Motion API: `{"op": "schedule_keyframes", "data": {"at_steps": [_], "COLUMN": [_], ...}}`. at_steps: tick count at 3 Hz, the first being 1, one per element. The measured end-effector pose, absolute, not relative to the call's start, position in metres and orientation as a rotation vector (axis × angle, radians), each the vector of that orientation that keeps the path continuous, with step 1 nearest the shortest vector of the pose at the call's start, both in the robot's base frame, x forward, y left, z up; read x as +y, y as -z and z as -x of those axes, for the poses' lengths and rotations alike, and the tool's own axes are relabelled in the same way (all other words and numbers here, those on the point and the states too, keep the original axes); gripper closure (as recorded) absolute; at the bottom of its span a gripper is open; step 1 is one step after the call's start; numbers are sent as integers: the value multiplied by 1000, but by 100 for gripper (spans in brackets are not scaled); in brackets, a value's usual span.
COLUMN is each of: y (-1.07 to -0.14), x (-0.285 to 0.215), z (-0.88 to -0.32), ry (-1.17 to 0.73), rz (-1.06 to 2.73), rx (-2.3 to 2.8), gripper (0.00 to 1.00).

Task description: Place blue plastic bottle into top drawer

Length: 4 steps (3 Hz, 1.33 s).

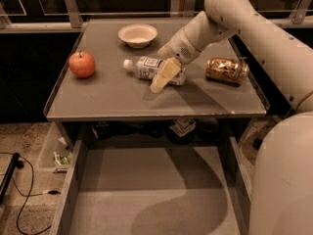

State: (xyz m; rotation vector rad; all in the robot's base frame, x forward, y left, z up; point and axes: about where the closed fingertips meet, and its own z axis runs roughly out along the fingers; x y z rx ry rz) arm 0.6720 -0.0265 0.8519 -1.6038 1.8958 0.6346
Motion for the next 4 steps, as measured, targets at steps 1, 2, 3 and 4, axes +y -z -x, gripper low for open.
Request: {"op": "schedule_keyframes", "data": {"at_steps": [1,2,3,4], "y": [-851,-851,-851,-851], "x": [-26,-26,-26,-26], "z": [-672,-672,-672,-672], "ry": [-637,-637,-637,-637], "rz": [1602,1602,1602,1602], "rx": [1899,1899,1899,1899], "gripper": [19,42,64,89]}}
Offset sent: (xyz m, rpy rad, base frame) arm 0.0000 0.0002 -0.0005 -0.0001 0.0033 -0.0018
